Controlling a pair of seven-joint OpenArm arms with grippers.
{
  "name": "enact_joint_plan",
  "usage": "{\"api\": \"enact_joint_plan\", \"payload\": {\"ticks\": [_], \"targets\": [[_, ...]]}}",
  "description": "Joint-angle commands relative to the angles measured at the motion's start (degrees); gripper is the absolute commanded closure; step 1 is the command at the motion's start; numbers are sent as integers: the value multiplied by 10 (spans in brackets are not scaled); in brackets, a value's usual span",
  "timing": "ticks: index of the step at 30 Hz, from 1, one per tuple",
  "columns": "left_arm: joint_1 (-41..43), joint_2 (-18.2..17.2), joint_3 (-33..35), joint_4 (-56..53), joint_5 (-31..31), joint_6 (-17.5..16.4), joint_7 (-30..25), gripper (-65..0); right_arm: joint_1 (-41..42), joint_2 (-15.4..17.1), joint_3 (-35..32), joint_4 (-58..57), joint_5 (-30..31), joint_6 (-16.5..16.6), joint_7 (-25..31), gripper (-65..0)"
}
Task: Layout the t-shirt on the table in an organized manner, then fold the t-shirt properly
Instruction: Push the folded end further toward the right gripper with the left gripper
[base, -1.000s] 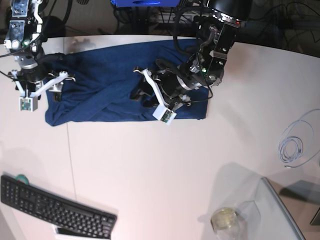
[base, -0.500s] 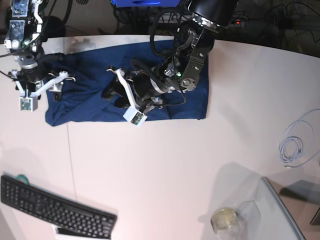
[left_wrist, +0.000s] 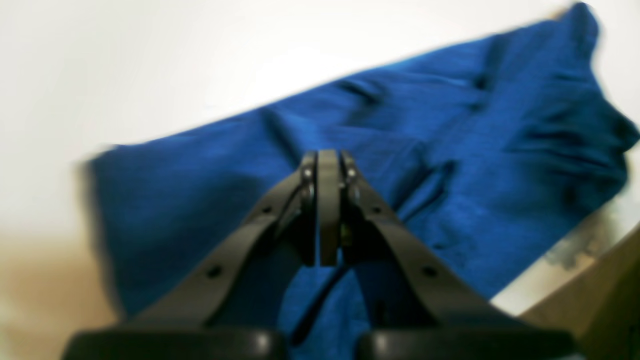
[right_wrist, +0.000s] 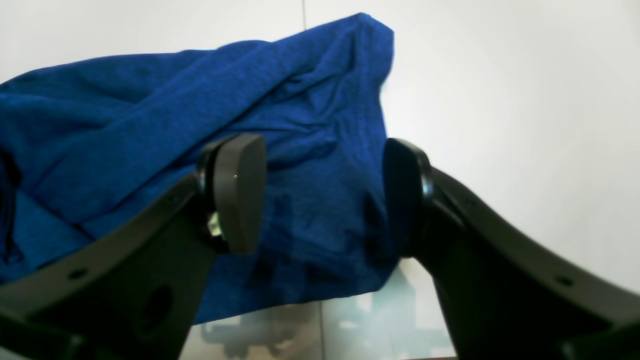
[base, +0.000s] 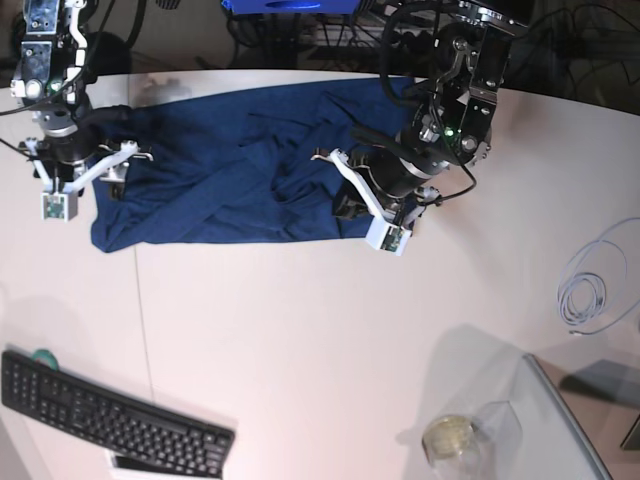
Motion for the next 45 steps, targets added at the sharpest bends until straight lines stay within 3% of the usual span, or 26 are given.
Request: {"api": "enact_joint_plan", "payload": {"ticks": [1, 6, 28, 36, 40, 45], "targets": [[-3, -6, -4, -2, 2, 6, -6, 0, 3, 5, 1, 8, 3, 0, 13, -350], [-5, -5, 0, -41, 2, 6, -7, 0, 3, 5, 4, 8, 3, 0, 13, -350], [0, -4, 153, -52, -5, 7, -7, 0, 0, 5, 6, 8, 3, 0, 13, -350], [0, 30, 197, -35, -5, 6, -3, 0, 0, 5, 6, 8, 3, 0, 13, -350], [13, 25, 190, 15, 1, 7, -3, 0, 0, 5, 6, 8, 3, 0, 13, -350], [41, 5, 114, 57, 1, 8, -3, 0, -1, 5, 6, 8, 3, 0, 13, -350]]}}
